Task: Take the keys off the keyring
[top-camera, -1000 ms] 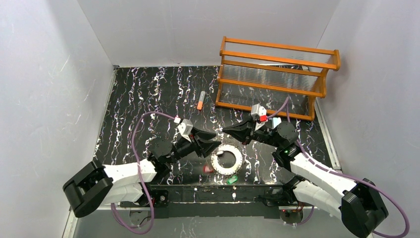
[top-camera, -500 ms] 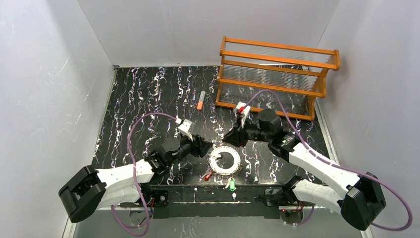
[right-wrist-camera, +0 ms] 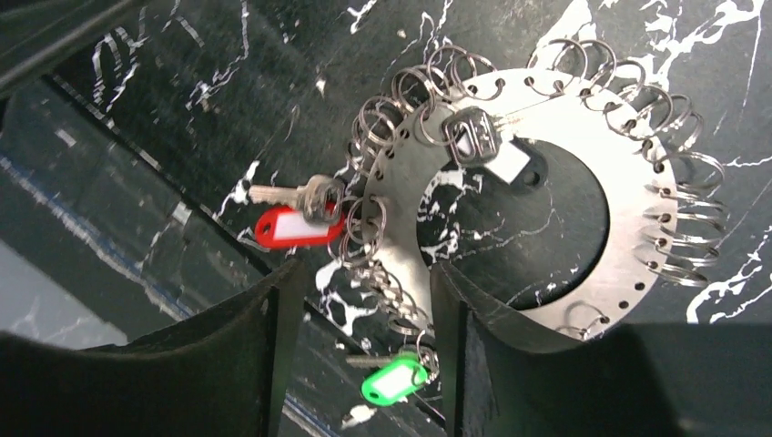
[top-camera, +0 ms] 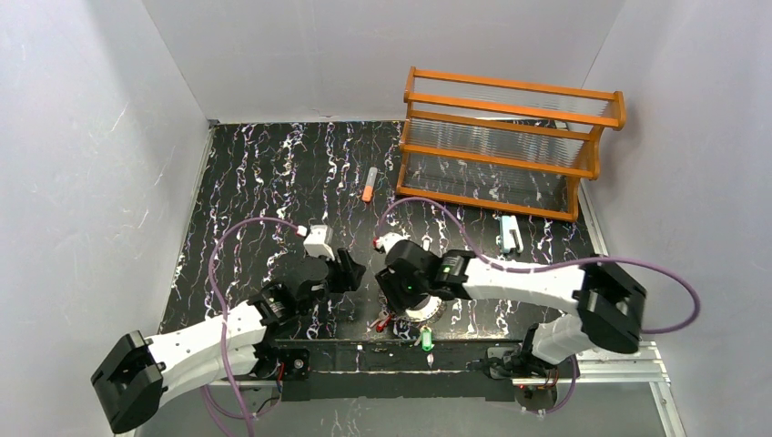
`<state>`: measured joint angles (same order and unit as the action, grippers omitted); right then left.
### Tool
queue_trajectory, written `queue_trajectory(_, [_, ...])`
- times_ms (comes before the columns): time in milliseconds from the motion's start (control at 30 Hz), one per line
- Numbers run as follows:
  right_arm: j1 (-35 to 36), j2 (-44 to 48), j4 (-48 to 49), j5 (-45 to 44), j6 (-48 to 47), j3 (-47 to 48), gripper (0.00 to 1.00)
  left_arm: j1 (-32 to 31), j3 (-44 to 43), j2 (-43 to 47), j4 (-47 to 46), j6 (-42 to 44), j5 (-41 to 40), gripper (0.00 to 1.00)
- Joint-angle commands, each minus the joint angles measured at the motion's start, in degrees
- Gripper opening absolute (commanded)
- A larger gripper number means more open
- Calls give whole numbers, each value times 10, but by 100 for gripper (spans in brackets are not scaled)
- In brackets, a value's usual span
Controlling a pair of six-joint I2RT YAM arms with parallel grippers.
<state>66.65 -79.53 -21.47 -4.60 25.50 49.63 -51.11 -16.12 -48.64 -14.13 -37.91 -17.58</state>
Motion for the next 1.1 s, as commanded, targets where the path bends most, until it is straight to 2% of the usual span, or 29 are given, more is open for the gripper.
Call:
queue_trajectory(0, [14, -74, -50, -79, 64, 72, 64, 2, 3, 34, 74, -34, -69, 54])
queue_trajectory(233, [16, -169, -80, -116, 81, 124, 68, 2, 14, 72, 87, -43, -79, 55])
queue_trajectory(433, [20, -220, -87, -90, 89, 154, 67, 2, 16, 93, 91, -34, -75, 55])
queue_trajectory(633, [20, -234, -90, -63, 106, 137, 63, 2, 18, 98, 84, -29, -66, 55])
queue_trajectory(800, [20, -234, -100, -50, 124, 114, 53, 2, 16, 97, 82, -26, -61, 55])
queue_trajectory(1067, [47, -239, -164, -70, 144, 140, 59, 2, 14, 87, 74, -26, -56, 55])
